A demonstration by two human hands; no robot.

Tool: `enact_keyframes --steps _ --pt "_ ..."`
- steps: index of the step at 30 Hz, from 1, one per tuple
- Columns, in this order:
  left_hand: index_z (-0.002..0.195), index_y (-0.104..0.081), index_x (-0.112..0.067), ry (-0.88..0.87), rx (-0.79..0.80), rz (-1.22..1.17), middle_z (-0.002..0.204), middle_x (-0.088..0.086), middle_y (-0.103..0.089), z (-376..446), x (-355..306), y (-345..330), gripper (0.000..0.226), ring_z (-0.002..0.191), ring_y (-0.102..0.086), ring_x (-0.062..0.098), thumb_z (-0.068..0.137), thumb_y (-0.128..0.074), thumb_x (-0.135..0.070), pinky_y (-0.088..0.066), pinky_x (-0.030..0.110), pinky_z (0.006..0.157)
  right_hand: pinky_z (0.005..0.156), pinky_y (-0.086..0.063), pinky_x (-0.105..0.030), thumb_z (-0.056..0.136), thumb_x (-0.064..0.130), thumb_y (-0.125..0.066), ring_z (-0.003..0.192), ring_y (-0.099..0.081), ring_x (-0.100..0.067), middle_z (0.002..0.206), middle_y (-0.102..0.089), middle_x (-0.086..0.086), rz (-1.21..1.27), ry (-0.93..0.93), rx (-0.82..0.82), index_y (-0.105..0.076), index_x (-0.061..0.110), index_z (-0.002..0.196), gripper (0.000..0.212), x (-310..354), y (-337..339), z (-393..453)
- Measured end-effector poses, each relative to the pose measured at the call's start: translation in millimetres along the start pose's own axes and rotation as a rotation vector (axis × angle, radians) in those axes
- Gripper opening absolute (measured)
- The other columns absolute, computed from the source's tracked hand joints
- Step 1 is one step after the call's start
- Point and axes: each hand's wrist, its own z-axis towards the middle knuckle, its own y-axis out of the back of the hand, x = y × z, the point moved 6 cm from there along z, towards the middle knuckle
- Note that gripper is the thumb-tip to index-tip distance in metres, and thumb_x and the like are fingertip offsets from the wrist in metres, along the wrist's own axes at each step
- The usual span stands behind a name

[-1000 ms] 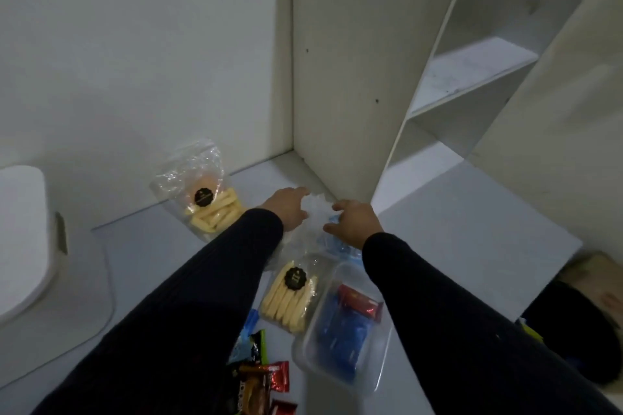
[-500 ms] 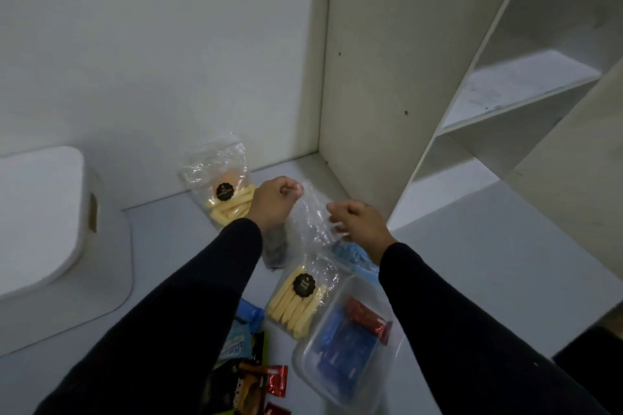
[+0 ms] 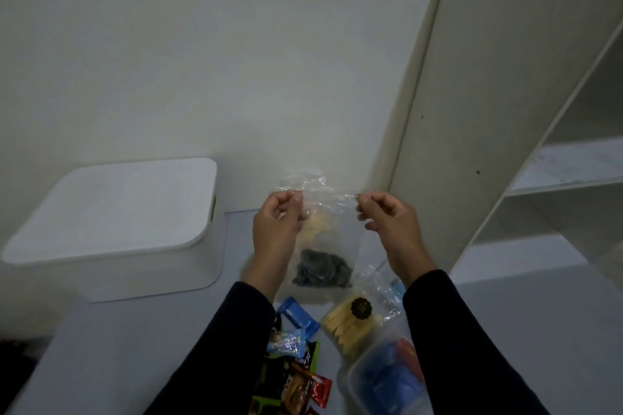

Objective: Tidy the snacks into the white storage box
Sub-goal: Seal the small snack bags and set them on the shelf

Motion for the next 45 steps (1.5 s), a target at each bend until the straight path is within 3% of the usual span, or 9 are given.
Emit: enact_keyframes --steps 6,11,15,19,22,24,27,39,45 --pt "0.083 -0.068 -0.023 -0.093 -0.056 0.026 0.068 -0.01 -0.068 -17 -24 31 0.007 0.063 -0.063 0.002 0.088 -0.064 -0.025 -0.055 0.031 0.074 0.056 -0.043 -0.009 0.088 0.006 -0.061 0.055 -0.053 0.003 0.066 -0.061 0.003 -0.122 0.178 0.159 -0.064 0.016 0.075 0.018 26 -24 -1" --pt "0.081 -0.067 -0.024 -0.106 -0.07 0.028 0.062 -0.011 -0.067 -19 -32 40 0.009 0.061 -0.062 -0.002 0.089 -0.063 -0.021 -0.051 0.026 0.069 0.058 -0.044 -0.01 0.087 0.002 -0.061 0.056 -0.052 0.002 0.066 -0.061 0.004 -0.078 0.237 0.163 -0.065 0.018 0.071 0.023 33 -35 1" --pt "0.081 -0.066 -0.025 -0.114 -0.115 -0.015 0.064 -0.012 -0.065 -22 -32 45 0.01 0.06 -0.059 -0.005 0.089 -0.062 -0.02 -0.049 0.023 0.066 0.056 -0.043 -0.01 0.086 0.005 -0.064 0.057 -0.054 0.002 0.064 -0.065 0.01 -0.107 0.222 0.284 -0.069 0.019 0.075 0.019 34 -45 -3" --pt "0.085 -0.067 -0.024 -0.094 -0.046 -0.015 0.072 -0.01 -0.067 -27 -31 39 0.008 0.065 -0.061 -0.004 0.089 -0.062 -0.019 -0.053 0.017 0.065 0.063 -0.043 -0.017 0.085 0.004 -0.066 0.064 -0.052 -0.008 0.062 -0.06 0.007 -0.13 0.249 0.252 -0.067 0.023 0.066 0.026 35 -45 -4" --pt "0.084 -0.068 -0.023 -0.116 -0.003 0.061 0.076 -0.007 -0.067 -29 -35 37 0.01 0.064 -0.061 -0.008 0.088 -0.063 -0.016 -0.053 0.015 0.063 0.058 -0.041 -0.009 0.086 0.005 -0.065 0.057 -0.051 0.001 0.057 -0.061 0.012 -0.099 0.236 0.271 -0.067 0.021 0.07 0.022 40 -47 -7" --pt "0.082 -0.068 -0.026 -0.14 -0.015 0.081 0.075 -0.009 -0.068 -30 -38 39 0.012 0.063 -0.06 -0.007 0.088 -0.064 -0.017 -0.053 0.017 0.064 0.057 -0.041 -0.006 0.085 0.006 -0.066 0.055 -0.052 0.007 0.057 -0.064 0.015 -0.094 0.218 0.323 -0.069 0.019 0.073 0.018 42 -51 -10" --pt "0.081 -0.069 -0.028 -0.174 -0.011 0.119 0.075 -0.007 -0.068 -33 -41 39 0.01 0.064 -0.06 -0.005 0.086 -0.066 -0.02 -0.053 0.024 0.07 0.065 -0.044 -0.012 0.083 0.006 -0.068 0.062 -0.055 0.002 0.059 -0.065 0.014 -0.118 0.237 0.325 -0.068 0.019 0.07 0.019 42 -52 -13" --pt "0.084 -0.071 -0.028 -0.148 0.078 0.131 0.077 -0.013 -0.072 -49 -49 31 0.007 0.07 -0.064 -0.008 0.082 -0.071 -0.021 -0.054 0.02 0.066 0.056 -0.041 -0.004 0.083 0.002 -0.067 0.051 -0.055 0.006 0.053 -0.063 0.011 -0.081 0.2 0.353 -0.068 0.009 0.074 0.012 48 -56 -33" --pt "0.081 -0.07 -0.03 -0.212 0.068 0.22 0.086 -0.008 -0.072 -52 -56 33 0.008 0.082 -0.066 0.007 0.082 -0.071 -0.022 -0.058 0.035 0.08 0.057 -0.045 -0.006 0.08 -0.001 -0.069 0.057 -0.06 0.006 0.058 -0.068 0.012 -0.09 0.166 0.407 -0.071 0.005 0.079 0.007 51 -59 -43"
